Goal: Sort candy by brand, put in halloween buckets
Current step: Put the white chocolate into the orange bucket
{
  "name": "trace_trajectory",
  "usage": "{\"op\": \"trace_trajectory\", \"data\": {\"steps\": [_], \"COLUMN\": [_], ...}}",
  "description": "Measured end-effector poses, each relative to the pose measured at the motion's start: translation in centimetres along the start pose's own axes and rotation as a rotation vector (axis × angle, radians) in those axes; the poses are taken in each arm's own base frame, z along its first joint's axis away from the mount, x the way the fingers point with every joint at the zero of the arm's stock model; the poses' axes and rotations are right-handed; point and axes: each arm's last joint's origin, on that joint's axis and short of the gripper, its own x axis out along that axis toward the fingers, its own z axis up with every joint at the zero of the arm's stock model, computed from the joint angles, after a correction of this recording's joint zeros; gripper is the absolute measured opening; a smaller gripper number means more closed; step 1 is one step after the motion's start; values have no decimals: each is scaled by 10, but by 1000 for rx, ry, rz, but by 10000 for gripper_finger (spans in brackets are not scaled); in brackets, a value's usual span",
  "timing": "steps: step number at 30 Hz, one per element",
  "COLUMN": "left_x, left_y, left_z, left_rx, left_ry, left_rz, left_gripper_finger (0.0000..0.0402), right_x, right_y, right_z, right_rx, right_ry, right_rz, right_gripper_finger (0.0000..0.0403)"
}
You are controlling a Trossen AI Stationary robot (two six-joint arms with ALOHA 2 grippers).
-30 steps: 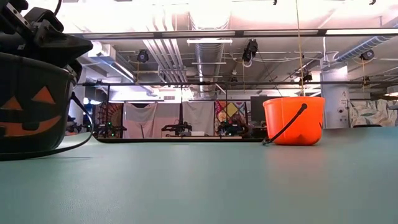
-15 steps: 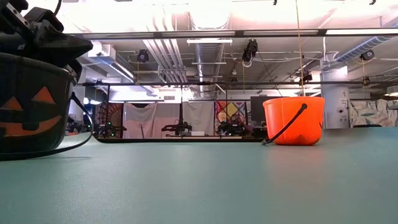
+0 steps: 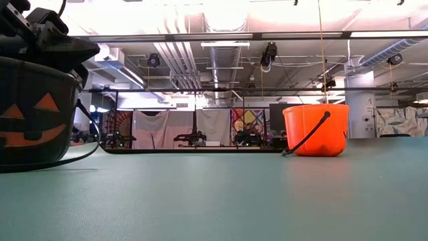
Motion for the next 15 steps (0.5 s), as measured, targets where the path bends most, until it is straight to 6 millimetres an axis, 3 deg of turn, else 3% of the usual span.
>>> {"op": "trace_trajectory", "data": {"steps": [15], "left_x": [0], "left_y": [0], "left_z": [0], "left_rx": [0], "left_ry": [0], "left_rz": [0], "left_gripper_finger": [0], "right_x": [4], "right_y": [-1], "right_z": [6], "right_rx": [17], "right_ry": [-24], "right_rz": [6], "right_gripper_finger": [341]}}
